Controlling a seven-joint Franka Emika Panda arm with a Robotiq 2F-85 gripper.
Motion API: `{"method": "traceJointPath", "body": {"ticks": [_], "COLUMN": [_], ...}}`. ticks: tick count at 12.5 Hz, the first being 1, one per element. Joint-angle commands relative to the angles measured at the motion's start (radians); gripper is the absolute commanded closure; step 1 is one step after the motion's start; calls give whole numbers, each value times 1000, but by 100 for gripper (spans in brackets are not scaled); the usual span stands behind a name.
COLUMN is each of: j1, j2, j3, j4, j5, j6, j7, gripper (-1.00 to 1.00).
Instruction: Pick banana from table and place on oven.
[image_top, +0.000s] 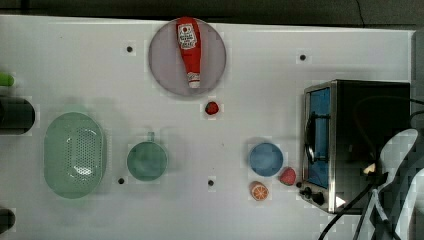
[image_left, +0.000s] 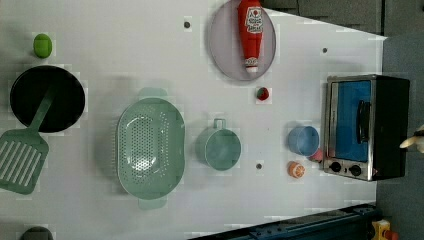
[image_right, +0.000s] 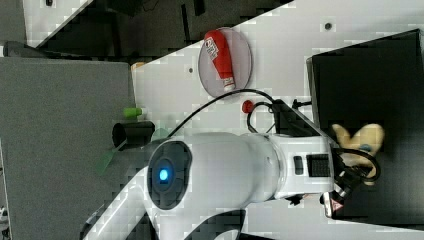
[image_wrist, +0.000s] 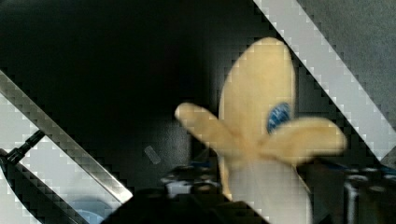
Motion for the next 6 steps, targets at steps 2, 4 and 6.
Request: {"method": "traceJointPath", "body": {"ticks": [2, 4, 6], "j1": [26, 41, 78], "j2": [-31, -60, -114], "j3": [27, 39, 72], "j4": [14, 32, 53], "j5": [19, 17, 17], "j6": [24, 4, -70], "j7": [-65, -63, 7], "gripper": [-100, -100, -100]}}
